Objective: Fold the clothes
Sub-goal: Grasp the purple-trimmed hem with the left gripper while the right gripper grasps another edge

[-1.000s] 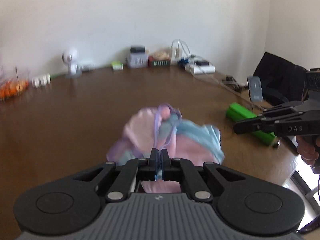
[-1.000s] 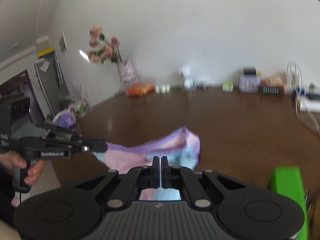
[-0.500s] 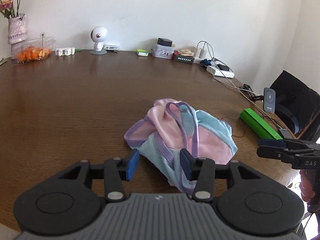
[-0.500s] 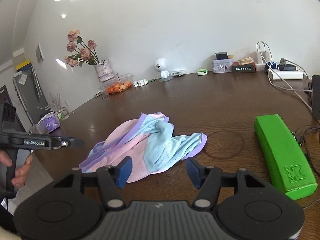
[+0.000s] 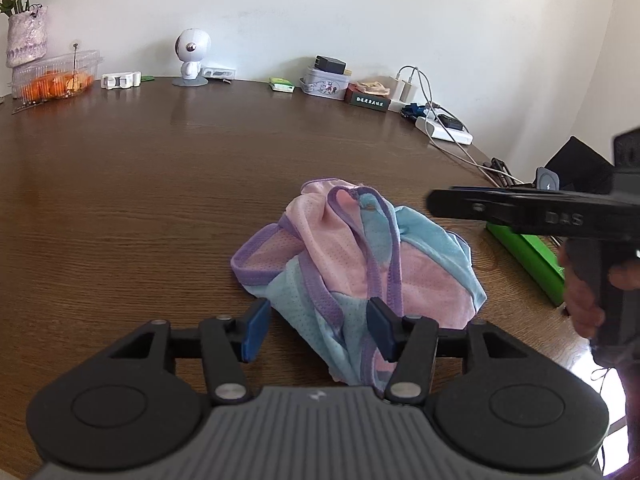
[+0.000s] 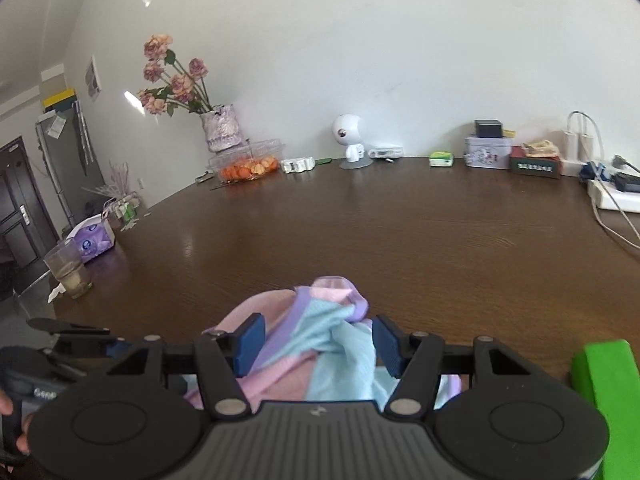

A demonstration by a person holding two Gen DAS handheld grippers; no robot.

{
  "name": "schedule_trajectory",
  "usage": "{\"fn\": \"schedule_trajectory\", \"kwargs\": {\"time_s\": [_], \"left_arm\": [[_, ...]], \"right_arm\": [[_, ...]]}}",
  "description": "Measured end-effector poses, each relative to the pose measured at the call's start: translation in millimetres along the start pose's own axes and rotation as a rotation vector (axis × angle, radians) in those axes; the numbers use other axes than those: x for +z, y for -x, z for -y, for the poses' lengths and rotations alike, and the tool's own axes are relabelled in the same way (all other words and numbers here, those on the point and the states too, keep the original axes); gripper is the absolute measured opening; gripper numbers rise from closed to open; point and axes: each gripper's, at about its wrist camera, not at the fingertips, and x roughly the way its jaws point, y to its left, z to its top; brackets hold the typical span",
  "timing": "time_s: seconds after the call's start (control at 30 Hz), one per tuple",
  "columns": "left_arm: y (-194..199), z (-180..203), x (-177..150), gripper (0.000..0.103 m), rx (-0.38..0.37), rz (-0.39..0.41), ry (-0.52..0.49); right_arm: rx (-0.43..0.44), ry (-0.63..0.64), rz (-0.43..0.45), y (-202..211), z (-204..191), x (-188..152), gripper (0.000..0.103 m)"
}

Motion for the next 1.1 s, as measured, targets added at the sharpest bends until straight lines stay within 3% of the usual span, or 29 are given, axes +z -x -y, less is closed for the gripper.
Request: {"fn": "schedule_trajectory", "kwargs": {"time_s": [0.1,0.13,0.17,0.23,0.4,0.5,0.6,0.73,0.8,0.87,0.97,1.03,1.1], "left_arm": [[10,1,0,0.059,-0.057,0.020,-0.044],[13,5,-1,0.061,-0.083,0.025,-0.083],[14,10,-4,0.063,-0.095,0.027,-0.119],[8,19,-8,0.062,-0.050,0.005,-0.163],[-7,27,-19,0.054,0.203,0.008,-0.254],[-2,30,-24,0.054,0.264,0.031,-0.316],[5,38,-30,0.054,0.275,0.048,-0.356],[11,57,-39,0.054,0.193,0.049,-0.385],[14,63,-46,0.054,0.165,0.050,-0.381],[17,69,-51,0.054,0.179,0.065,-0.385],[20,82,-58,0.054,0.227,0.101,-0.432],[16,91,-60,0.043,0.252,0.106,-0.472],[11,96,-62,0.014,0.256,0.088,-0.484]], "right_arm": [[-0.018,0.072,-0.074,-44,-7,12,0.057],[-0.039,0.080,-0.108,-59,-7,14,0.050],[-0.067,0.077,-0.133,-70,-7,15,0.019],[-0.117,0.073,-0.142,-82,-9,14,0.003],[-0.231,0.160,0.017,-16,-34,-2,0.003],[-0.280,0.129,0.075,38,-40,-30,0.003],[-0.341,0.084,0.049,73,-35,-71,0.003],[-0.350,-0.033,-0.046,95,-28,-118,0.004],[-0.373,0.003,-0.018,104,-35,-126,0.011],[-0.394,0.077,0.026,108,-45,-127,0.031],[-0.471,0.270,0.032,96,-64,-129,0.036],[-0.523,0.384,0.000,79,-73,-132,0.033],[-0.553,0.461,-0.043,63,-79,-135,0.033]]}}
